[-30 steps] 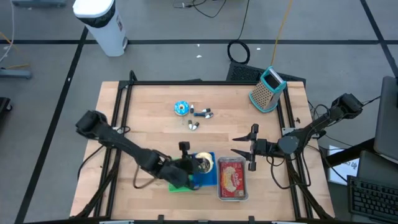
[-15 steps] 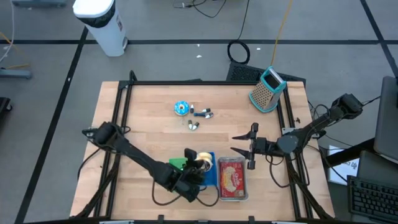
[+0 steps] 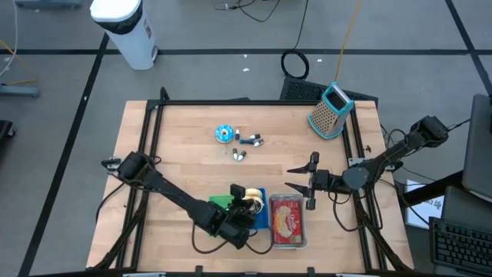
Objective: Pick & Place Food Item
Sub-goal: Put the black doughnut into the blue bin
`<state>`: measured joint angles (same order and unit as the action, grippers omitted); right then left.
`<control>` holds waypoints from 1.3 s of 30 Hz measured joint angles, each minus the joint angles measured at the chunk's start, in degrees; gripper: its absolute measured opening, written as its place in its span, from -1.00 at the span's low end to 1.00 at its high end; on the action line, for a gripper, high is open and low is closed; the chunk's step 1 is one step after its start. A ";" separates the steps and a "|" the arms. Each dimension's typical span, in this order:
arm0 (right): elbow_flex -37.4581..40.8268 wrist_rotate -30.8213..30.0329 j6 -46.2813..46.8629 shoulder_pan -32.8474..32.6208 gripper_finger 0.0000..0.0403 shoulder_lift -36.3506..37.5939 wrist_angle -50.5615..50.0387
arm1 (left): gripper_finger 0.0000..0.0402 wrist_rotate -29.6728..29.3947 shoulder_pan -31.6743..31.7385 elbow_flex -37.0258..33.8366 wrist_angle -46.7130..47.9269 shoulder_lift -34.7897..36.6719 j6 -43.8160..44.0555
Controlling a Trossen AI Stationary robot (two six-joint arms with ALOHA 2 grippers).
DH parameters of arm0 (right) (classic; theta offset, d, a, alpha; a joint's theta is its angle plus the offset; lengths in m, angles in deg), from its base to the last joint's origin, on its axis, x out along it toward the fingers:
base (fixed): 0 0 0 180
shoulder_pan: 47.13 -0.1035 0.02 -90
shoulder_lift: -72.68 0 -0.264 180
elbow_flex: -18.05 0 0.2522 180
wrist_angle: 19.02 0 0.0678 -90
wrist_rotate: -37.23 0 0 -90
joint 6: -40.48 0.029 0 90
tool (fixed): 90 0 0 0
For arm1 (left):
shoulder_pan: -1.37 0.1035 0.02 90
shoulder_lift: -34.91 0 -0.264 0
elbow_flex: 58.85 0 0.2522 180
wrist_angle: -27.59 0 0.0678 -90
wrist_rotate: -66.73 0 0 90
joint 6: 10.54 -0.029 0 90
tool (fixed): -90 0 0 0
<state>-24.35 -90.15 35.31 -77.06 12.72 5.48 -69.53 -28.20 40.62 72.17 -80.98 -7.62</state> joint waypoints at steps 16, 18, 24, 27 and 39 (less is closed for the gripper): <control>-0.02 -0.02 0.00 0.00 -0.10 -0.02 -0.04 | -0.89 3.00 1.26 -0.86 -1.32 -1.17 2.74; -0.02 -0.02 0.00 0.00 -0.10 -0.02 -0.02 | -0.87 3.04 1.42 -1.58 -0.65 -1.17 3.67; -0.02 -0.02 0.00 0.00 -0.10 -0.02 0.00 | -0.95 3.84 1.57 -1.73 -0.96 -1.17 5.07; -0.02 -0.02 0.00 0.00 -0.10 -0.02 0.00 | -0.95 4.83 1.88 -1.73 -1.11 -1.17 6.38; -0.02 -0.02 0.00 0.00 -0.10 -0.02 0.00 | -0.56 7.78 4.17 -1.73 -1.09 -1.17 11.44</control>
<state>-24.37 -90.17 35.31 -77.06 12.70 5.48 -61.75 -24.03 38.89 71.08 -82.15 3.82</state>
